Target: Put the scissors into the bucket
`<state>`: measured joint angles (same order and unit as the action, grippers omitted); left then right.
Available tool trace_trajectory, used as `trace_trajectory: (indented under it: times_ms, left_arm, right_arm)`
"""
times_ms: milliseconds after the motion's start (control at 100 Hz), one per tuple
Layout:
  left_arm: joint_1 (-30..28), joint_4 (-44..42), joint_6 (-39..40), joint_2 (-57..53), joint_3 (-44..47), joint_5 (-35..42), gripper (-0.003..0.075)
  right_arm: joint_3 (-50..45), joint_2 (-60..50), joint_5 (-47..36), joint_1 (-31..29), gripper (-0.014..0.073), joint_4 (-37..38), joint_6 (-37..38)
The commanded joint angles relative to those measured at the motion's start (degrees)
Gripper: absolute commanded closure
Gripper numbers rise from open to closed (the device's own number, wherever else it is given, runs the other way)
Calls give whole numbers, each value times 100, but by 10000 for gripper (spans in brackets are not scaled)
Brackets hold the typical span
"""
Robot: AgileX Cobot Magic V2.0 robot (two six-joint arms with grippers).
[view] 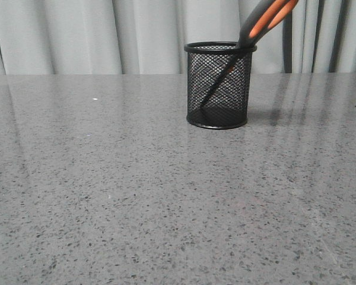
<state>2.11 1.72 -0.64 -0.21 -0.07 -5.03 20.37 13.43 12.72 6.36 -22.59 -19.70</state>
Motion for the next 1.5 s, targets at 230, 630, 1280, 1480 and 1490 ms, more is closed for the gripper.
trace_trajectory:
  times_ms: [230,630,1280,1480,1490]
  left_arm:
    - [-62,23,64,-151,107,301,741]
    - [-62,23,64,-151,96,361,741]
    - [-62,23,64,-151,96,361,741]
    - [-62,23,64,-151,96,361,741]
    - [-62,23,64,-151,96,361,741]
  right_arm:
    - [142,43,-409,-45,669,-61,-14]
    - [142,43,-409,-45,669,-61,-14]
    - [57,43,-525,-45,669,334,43]
    - [-570,-19,-965,-95,669,2514,2126]
    - [-600,-30,-985,-108,669,2514,2126]
